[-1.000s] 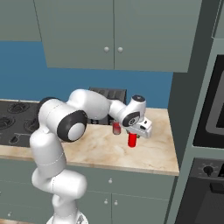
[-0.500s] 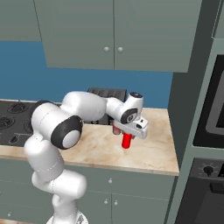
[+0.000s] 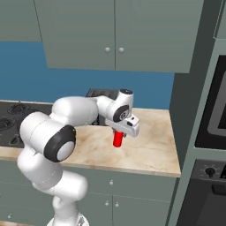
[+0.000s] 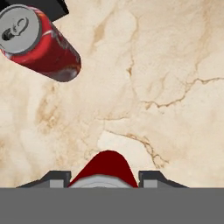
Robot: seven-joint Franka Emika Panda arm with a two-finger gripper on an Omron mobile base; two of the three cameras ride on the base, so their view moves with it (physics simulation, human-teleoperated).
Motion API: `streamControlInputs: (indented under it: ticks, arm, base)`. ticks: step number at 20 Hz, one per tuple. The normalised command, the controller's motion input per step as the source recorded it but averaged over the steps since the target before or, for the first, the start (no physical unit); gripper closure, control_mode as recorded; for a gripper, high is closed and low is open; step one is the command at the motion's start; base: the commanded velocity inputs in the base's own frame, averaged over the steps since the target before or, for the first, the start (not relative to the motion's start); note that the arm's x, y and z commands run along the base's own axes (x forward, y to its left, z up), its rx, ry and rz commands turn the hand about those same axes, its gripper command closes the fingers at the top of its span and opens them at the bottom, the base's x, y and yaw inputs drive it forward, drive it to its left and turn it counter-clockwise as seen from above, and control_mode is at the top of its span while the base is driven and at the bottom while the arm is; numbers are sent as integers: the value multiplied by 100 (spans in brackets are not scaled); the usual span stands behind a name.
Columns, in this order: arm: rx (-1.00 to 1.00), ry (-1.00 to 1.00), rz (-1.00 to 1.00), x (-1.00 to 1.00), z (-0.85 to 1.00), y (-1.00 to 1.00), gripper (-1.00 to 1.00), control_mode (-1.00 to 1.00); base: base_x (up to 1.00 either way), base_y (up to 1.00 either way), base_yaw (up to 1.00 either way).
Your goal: Four empty soda cans are scattered around the kitchen. Gather all the cans and cluster them next to the stove for recycling.
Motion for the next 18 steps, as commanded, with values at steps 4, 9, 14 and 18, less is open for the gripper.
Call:
streamControlInputs:
  ticks: [4,9,14,18]
  arm:
    - [0,0,0,-3,9,39,100,-100]
    - [0,0,0,0,1,39,100,-100]
    - [-6,0,0,9,-2,25,100,-100]
    - [-12,-1,0,20,-6,15,100,-100]
  base:
    - [0,0,0]
    - [0,0,0]
    - [0,0,0]
    - [0,0,0]
